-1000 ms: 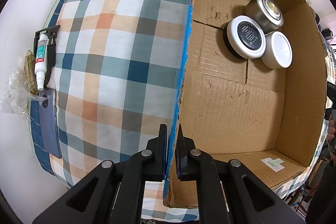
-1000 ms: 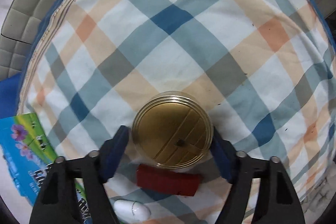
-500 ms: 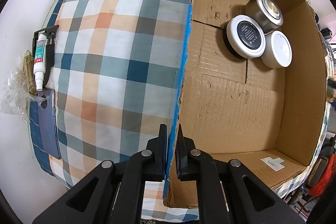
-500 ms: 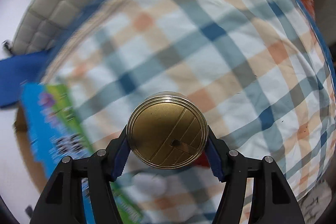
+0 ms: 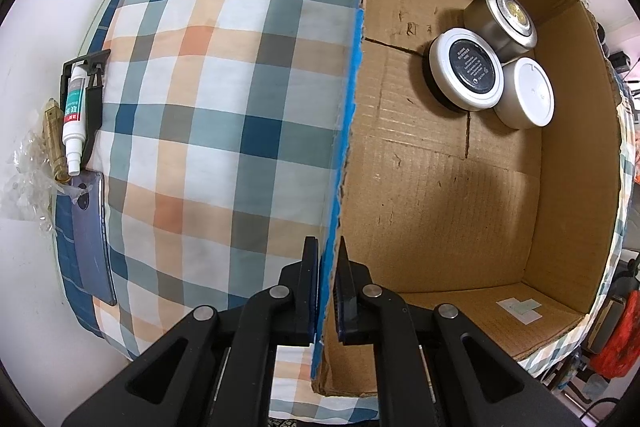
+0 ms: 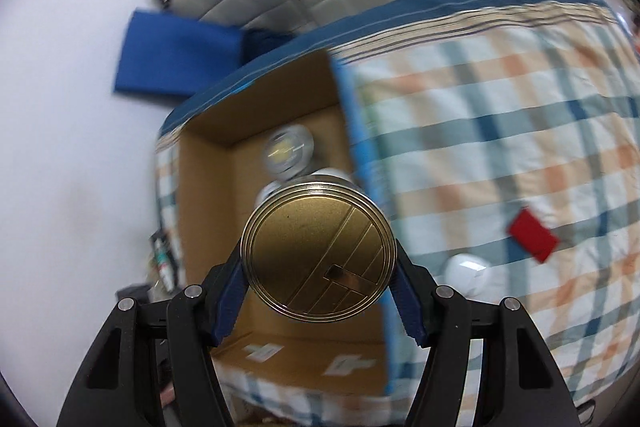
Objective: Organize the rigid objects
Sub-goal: 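Carry the gold tin into the box and release it below the containers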
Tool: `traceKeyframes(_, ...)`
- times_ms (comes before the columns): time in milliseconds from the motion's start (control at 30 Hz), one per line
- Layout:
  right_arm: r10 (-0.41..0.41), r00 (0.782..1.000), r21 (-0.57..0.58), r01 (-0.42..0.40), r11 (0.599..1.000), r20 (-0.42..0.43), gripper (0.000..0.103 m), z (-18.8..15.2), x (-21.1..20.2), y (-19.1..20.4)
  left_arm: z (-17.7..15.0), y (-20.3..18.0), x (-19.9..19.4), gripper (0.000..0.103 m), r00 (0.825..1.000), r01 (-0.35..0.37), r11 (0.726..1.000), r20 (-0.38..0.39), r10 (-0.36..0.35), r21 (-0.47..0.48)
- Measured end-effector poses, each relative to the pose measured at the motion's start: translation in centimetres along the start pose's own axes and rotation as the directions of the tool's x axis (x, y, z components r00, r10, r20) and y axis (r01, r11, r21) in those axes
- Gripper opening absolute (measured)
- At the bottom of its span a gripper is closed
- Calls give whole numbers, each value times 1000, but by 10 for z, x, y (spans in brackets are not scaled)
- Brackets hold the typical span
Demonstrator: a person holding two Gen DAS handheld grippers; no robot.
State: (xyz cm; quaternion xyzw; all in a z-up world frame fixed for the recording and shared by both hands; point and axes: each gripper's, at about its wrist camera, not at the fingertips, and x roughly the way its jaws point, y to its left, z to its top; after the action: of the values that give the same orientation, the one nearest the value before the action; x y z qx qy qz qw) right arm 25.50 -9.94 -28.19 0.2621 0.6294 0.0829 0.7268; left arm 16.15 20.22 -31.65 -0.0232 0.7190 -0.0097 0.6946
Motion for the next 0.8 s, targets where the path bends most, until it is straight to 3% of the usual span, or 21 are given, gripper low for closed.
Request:
traceKeyframes(267,-8,998,-103,1,995,-67,67,-24,35,51,-1,0,1,4,1000,5,1000,4,-5,0)
traceKeyframes(500,-80,991,-170,62,984,-103,67,-34,81,74,0,0,4,4,1000,5,1000,1,-5,-1)
traceKeyframes(800,-109,978,-192,75,979,-176,67,-47,136,90,3,1,4,4,1000,11,1000,-1,-11,0)
